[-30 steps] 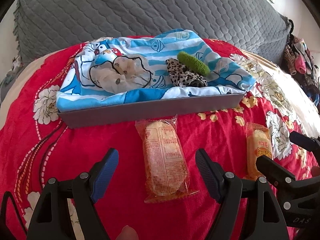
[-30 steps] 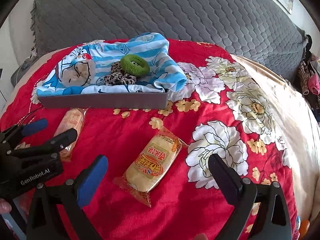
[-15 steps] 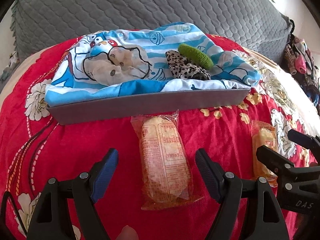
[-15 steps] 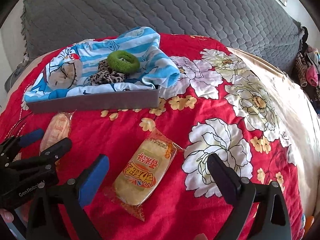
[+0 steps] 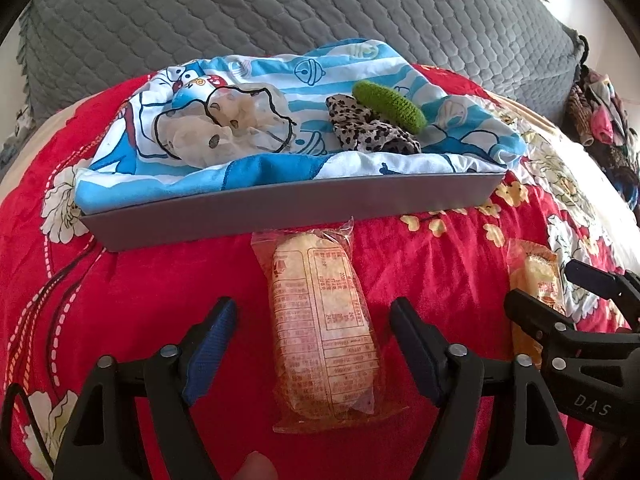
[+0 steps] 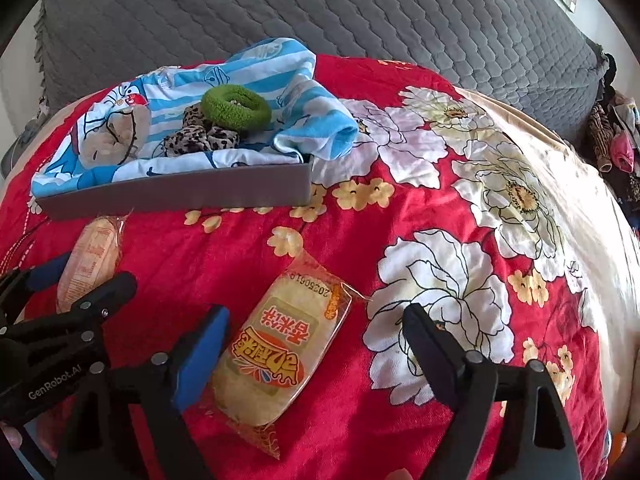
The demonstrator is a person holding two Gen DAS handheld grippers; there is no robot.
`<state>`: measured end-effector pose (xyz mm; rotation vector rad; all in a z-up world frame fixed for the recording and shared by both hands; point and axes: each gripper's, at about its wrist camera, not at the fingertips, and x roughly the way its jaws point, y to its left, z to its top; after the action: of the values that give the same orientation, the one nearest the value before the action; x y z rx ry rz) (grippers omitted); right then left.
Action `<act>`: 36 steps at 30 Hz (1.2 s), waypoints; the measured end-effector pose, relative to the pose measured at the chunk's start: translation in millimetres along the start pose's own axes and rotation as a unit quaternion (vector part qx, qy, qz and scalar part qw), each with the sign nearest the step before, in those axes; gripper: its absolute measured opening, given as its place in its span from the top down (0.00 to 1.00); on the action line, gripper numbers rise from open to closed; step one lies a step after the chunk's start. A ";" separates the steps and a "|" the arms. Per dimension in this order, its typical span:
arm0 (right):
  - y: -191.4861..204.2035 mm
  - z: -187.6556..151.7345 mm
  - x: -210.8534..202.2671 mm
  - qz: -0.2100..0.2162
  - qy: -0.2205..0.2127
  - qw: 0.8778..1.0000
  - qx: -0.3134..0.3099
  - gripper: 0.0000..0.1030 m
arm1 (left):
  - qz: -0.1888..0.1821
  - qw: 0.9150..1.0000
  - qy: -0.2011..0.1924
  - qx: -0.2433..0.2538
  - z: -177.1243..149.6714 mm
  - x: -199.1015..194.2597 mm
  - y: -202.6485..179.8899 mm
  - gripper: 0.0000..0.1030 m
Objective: Organize objects
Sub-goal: 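Grasp the pink bread roll with the left gripper while the right grasps the yellow cake, then lift both wrapped snacks and carry them over the striped shirt in the tray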
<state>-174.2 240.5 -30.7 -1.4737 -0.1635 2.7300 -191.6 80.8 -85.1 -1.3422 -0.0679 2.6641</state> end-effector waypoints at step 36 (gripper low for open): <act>5.0 1.5 -0.9 0.046 0.008 0.999 -0.011 0.55 | -0.012 1.000 -0.002 0.005 -5.8 -10.9 -0.6 0.62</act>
<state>-174.8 235.4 -29.7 -1.5464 -0.1279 2.7950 -180.5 79.4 -79.9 -1.3251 -0.0701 2.6427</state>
